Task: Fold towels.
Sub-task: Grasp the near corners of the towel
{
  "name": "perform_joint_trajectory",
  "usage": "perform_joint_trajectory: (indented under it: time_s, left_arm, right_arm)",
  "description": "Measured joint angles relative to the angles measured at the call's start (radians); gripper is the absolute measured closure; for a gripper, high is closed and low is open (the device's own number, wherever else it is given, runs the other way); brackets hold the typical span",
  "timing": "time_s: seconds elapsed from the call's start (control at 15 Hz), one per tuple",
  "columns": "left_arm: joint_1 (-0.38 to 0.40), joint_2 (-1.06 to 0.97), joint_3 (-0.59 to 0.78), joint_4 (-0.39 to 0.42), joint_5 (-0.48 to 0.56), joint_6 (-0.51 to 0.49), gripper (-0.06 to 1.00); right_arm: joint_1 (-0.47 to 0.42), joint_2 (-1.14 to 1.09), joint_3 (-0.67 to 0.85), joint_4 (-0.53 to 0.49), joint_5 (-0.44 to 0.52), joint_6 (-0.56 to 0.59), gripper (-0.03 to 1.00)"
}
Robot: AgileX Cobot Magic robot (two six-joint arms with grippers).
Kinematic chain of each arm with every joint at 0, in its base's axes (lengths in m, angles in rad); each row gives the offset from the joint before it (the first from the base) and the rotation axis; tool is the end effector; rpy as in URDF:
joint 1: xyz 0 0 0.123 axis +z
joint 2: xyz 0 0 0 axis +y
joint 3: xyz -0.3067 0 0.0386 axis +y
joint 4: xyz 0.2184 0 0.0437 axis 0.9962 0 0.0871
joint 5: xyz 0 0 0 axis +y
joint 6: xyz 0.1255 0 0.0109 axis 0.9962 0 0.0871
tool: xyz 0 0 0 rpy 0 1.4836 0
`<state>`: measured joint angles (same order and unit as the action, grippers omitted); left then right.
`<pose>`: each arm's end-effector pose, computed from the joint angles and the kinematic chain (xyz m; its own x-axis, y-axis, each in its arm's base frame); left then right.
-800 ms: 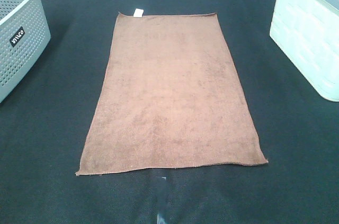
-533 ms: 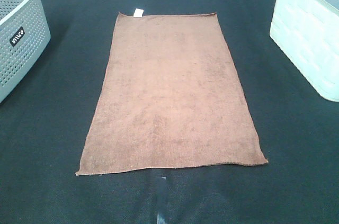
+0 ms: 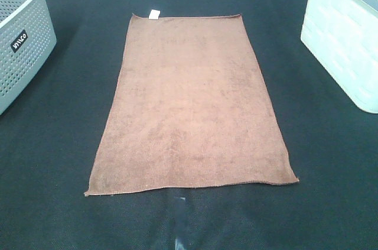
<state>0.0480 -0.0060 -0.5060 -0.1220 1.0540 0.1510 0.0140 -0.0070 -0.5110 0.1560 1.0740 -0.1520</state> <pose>-0.0246 -0.0145 0.2501 -0.4298 0.0693 -0.9002 0.0866 0.9956 0.0353 -0.0275 0.0168 0.2497 -0.4354 -0.0825 -0.8965 -0.1701 0.9854 -0.0081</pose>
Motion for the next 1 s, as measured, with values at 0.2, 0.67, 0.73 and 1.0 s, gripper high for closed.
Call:
perform_joint_trajectory:
  time_s: [0.2, 0.67, 0.73, 1.0]
  left_arm:
    - [0.0, 0.0, 0.0, 0.0, 0.0, 0.0, 0.23]
    - [0.0, 0.0, 0.0, 0.0, 0.0, 0.0, 0.23]
    - [0.0, 0.0, 0.0, 0.0, 0.0, 0.0, 0.23]
    - [0.0, 0.0, 0.0, 0.0, 0.0, 0.0, 0.23]
  right_arm:
    - [0.0, 0.0, 0.0, 0.0, 0.0, 0.0, 0.17]
    - [0.0, 0.0, 0.0, 0.0, 0.0, 0.0, 0.17]
    - [0.0, 0.0, 0.0, 0.0, 0.0, 0.0, 0.17]
    - [0.0, 0.0, 0.0, 0.0, 0.0, 0.0, 0.17]
